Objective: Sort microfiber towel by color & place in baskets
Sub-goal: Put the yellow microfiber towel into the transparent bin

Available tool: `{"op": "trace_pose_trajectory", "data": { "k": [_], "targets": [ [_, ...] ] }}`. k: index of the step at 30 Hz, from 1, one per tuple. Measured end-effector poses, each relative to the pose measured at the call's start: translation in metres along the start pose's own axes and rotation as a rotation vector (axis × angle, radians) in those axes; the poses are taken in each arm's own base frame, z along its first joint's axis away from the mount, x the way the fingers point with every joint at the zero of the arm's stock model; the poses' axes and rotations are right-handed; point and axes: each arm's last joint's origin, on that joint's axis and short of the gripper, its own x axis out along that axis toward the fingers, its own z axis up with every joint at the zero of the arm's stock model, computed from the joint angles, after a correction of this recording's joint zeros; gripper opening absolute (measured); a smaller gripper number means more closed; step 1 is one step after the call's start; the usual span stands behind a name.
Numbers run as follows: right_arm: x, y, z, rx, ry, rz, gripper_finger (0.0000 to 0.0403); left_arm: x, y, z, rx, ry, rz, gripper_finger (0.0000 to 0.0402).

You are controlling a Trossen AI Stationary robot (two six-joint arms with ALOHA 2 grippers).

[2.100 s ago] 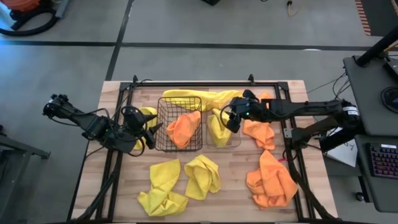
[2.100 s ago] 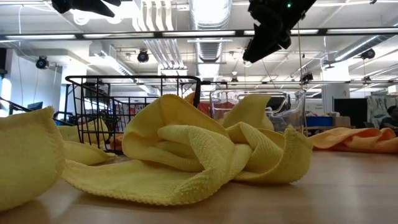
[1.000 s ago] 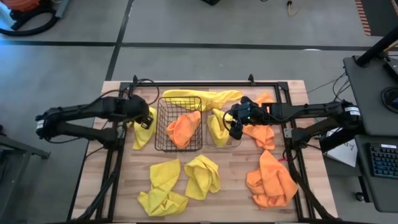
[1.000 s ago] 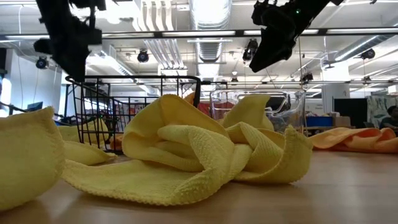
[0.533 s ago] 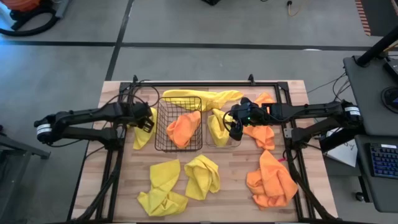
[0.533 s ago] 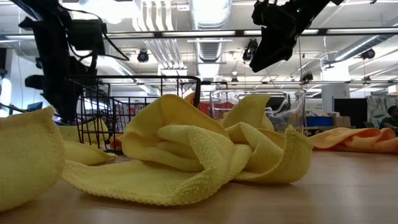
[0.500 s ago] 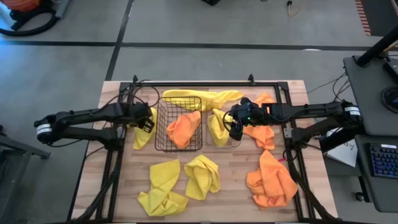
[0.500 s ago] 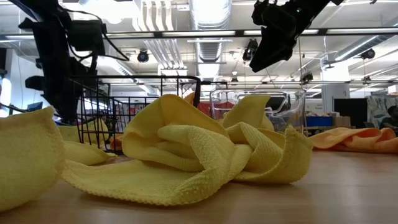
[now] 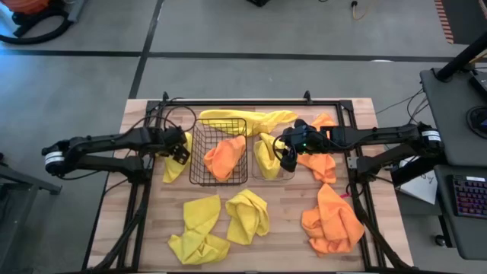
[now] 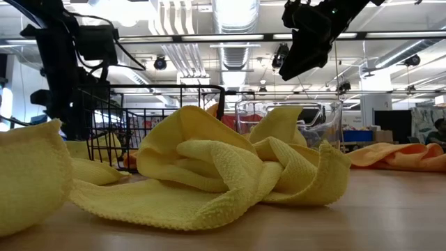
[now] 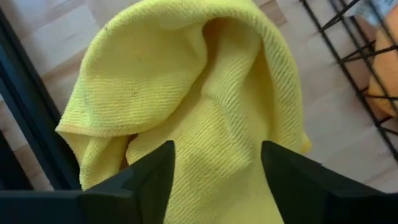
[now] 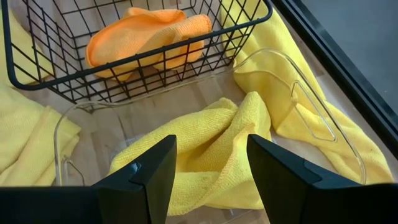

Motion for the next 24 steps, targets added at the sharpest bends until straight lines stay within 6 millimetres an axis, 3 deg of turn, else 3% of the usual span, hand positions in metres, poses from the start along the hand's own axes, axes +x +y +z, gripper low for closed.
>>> {"op": "trace_pose_trajectory", "data": {
  "k": [6, 24],
  "targets": [
    [0.0, 0.0, 0.0, 0.0, 0.0, 0.0, 0.0192, 0.003, -0.002, 0.001, -0.032, -0.029, -0.022, 0.0243],
    [0.0, 0.0, 0.0, -0.002, 0.0, 0.0, 0.0192, 0.019, -0.009, 0.006, -0.03, -0.011, 0.061, 0.0202]
  ]
}}
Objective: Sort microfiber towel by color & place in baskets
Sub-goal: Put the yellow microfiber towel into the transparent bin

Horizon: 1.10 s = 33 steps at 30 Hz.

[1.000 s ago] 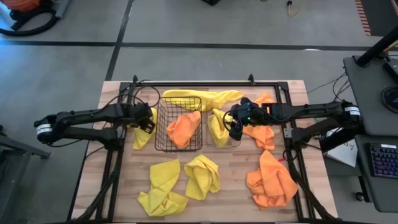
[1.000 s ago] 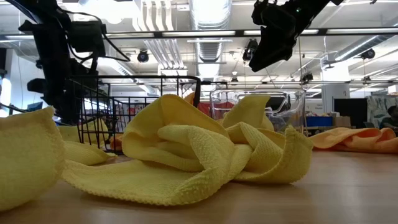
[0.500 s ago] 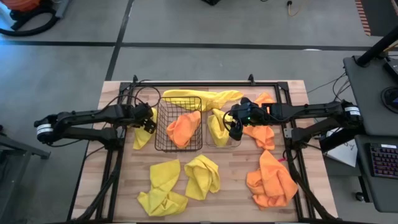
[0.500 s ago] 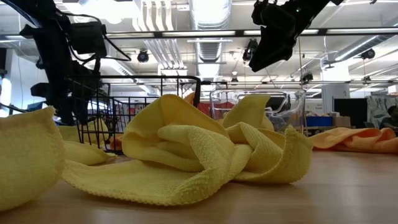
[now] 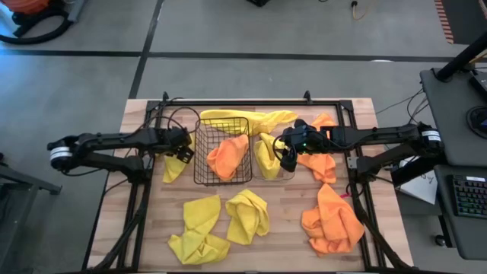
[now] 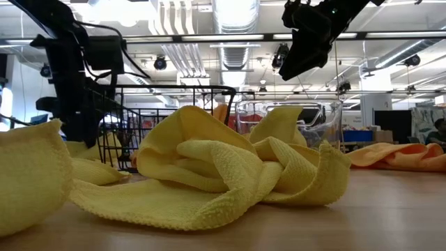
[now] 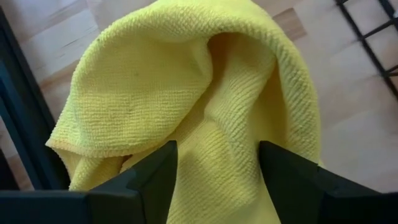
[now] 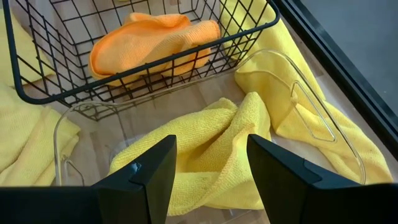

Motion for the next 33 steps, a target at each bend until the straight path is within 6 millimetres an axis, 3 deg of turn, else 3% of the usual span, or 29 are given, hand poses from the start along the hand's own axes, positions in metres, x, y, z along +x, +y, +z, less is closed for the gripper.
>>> {"op": "trace_pose_trajectory", "data": {
  "k": [5, 11, 17, 24, 33],
  "targets": [
    [0.0, 0.0, 0.0, 0.0, 0.0, 0.0, 0.0192, 0.001, -0.001, 0.0, 0.002, 0.004, 0.005, 0.0144],
    [0.0, 0.0, 0.0, 0.0, 0.0, 0.0, 0.0192, 0.0, 0.0, 0.0, -0.001, -0.001, 0.001, 0.0021],
    [0.0, 0.0, 0.0, 0.0, 0.0, 0.0, 0.0192, -0.015, 0.003, 0.007, -0.011, -0.075, 0.023, 0.0003],
    [0.0, 0.0, 0.0, 0.0, -0.002, 0.0, 0.0192, -0.073, 0.012, 0.031, -0.036, -0.283, 0.088, 0.0001],
    [0.002, 0.002, 0.007, -0.018, -0.106, 0.017, 0.0192, -0.161, 0.019, 0.048, 0.021, -0.619, 0.011, 0.0]
  ]
}}
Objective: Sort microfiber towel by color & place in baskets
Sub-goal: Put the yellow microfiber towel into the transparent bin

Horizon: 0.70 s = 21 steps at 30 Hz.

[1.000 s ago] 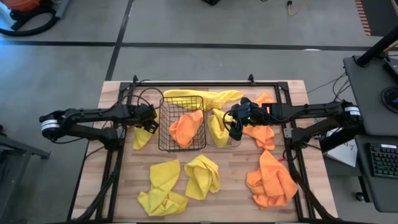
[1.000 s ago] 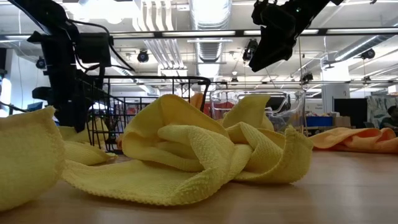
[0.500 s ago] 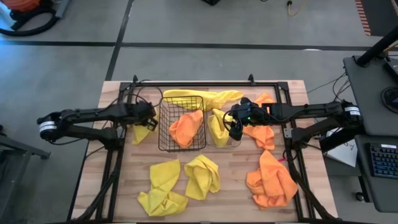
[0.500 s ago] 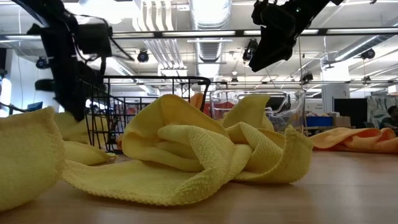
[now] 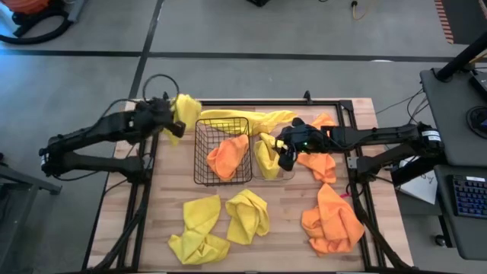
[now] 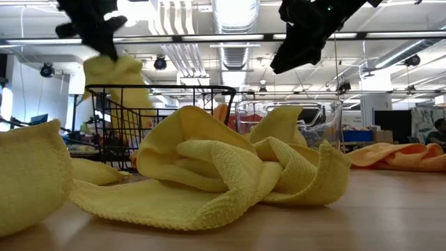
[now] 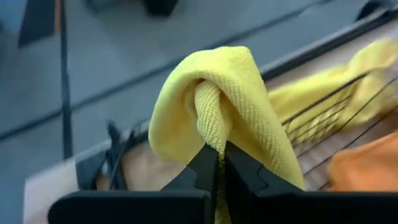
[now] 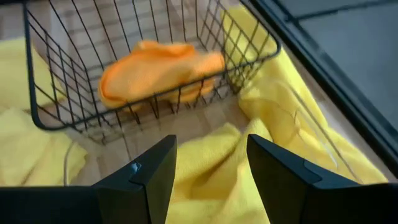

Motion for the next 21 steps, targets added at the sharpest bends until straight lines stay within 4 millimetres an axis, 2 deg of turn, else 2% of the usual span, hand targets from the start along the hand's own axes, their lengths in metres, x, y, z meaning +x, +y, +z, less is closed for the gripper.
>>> {"op": "trace_pose_trajectory", "data": {
  "k": [5, 11, 16, 21],
  "targets": [
    [0.004, 0.006, 0.001, -0.073, -0.12, 0.026, 0.0192, -0.026, -0.012, 0.013, 0.029, -0.173, -0.192, 0.0],
    [0.003, 0.016, 0.01, -0.16, -0.334, 0.054, 0.0192, -0.048, -0.04, 0.013, 0.079, -0.314, -0.424, 0.0],
    [-0.003, 0.022, 0.024, -0.167, -0.503, 0.143, 0.0192, -0.054, -0.07, 0.002, 0.1, -0.372, -0.554, 0.0],
    [-0.005, 0.026, 0.031, -0.158, -0.596, 0.249, 0.0196, -0.048, -0.1, -0.014, 0.107, -0.414, -0.618, 0.0]
  ]
}}
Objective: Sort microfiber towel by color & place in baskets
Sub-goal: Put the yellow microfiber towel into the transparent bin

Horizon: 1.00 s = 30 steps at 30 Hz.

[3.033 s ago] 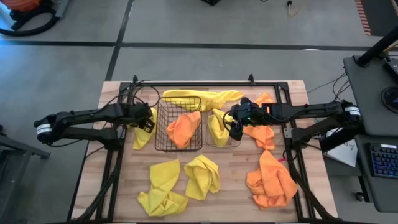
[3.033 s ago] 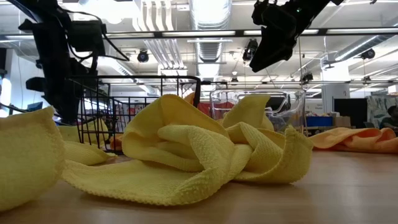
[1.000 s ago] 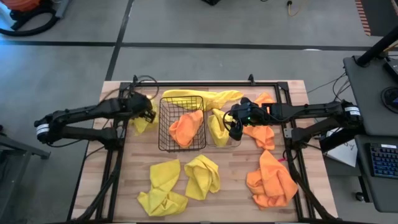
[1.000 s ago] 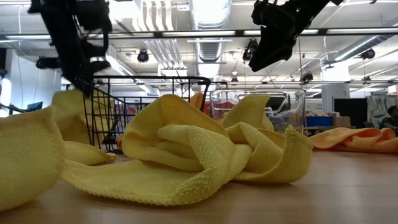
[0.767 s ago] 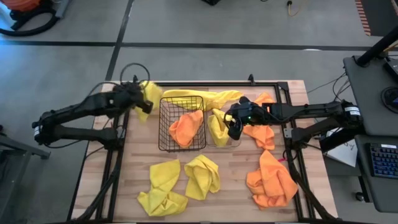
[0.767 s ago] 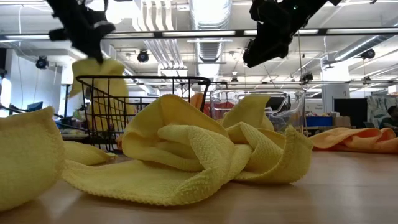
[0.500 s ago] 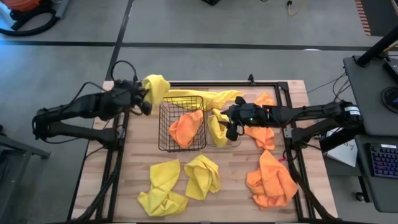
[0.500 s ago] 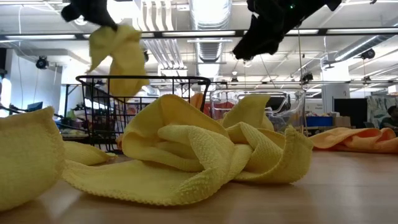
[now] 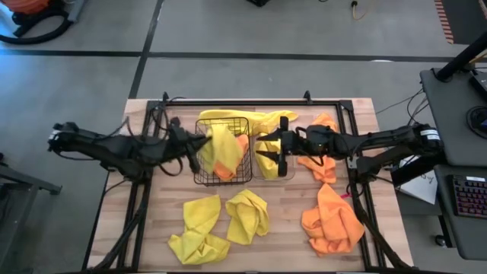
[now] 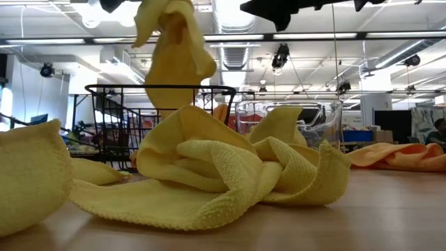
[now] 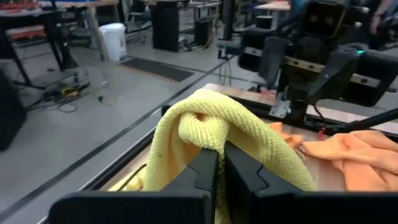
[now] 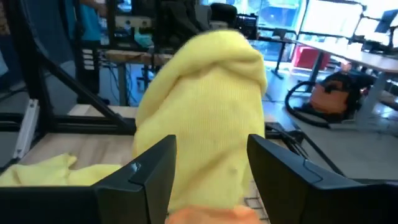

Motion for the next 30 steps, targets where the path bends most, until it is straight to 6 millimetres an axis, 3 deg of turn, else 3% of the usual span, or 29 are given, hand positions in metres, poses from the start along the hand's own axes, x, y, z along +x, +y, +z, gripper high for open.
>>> {"op": "trace_pose_trajectory", "data": {
  "k": [10, 19, 26, 30],
  "targets": [
    [0.017, 0.001, -0.011, 0.026, -0.029, -0.003, 0.0276, 0.03, -0.027, -0.017, -0.027, -0.062, -0.027, 0.0],
    [0.035, 0.003, -0.023, 0.054, -0.077, -0.008, 0.0323, 0.048, -0.045, -0.019, -0.034, -0.128, -0.099, 0.0],
    [0.043, 0.004, -0.03, 0.038, -0.099, -0.007, 0.0321, 0.063, -0.058, -0.024, -0.025, -0.125, -0.114, 0.0],
    [0.043, 0.004, -0.029, 0.038, -0.114, 0.014, 0.0278, 0.068, -0.063, -0.02, -0.013, -0.129, -0.114, 0.0]
  ]
}}
